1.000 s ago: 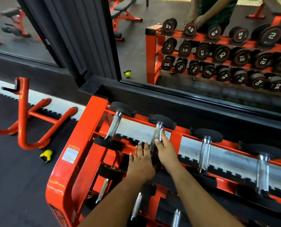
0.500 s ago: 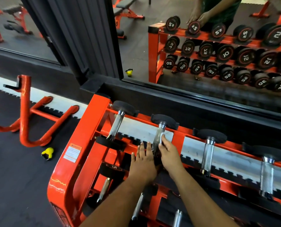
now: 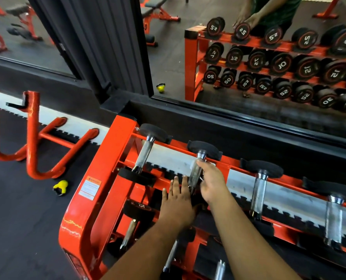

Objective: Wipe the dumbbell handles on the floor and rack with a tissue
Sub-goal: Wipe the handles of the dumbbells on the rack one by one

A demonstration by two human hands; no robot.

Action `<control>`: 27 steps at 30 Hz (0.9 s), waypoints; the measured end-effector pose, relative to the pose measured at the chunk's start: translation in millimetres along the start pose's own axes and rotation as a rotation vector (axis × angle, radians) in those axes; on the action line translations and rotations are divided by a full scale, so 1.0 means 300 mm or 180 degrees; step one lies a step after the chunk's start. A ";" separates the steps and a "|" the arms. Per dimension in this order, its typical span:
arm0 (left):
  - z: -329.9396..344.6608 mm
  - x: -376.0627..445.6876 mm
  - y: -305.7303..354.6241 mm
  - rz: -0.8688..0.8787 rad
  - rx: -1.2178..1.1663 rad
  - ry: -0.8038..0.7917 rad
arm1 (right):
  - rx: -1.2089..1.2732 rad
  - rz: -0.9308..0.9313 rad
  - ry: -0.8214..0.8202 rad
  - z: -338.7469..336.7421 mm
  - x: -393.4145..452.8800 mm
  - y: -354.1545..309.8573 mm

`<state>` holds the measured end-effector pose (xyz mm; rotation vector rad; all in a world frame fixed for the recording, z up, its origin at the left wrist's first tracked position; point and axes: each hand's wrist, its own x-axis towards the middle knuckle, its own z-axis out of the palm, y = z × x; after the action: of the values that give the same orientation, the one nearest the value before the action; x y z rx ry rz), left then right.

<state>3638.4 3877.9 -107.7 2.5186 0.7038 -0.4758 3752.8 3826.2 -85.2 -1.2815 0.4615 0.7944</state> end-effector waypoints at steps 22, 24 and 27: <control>-0.009 -0.009 0.013 -0.0026 0.0090 -0.0050 | -0.0517 0.0137 -0.0311 -0.028 -0.002 -0.008; -0.003 -0.008 0.008 -0.0004 0.0119 -0.0028 | -0.0554 0.0050 -0.0374 -0.064 -0.013 0.023; 0.006 -0.005 0.003 0.0020 0.0128 -0.0009 | -0.0613 0.0026 -0.0404 -0.039 -0.031 0.024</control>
<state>3637.4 3875.7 -108.3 2.5562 0.6916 -0.4961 3742.7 3813.1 -86.5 -1.3976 0.2938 0.9387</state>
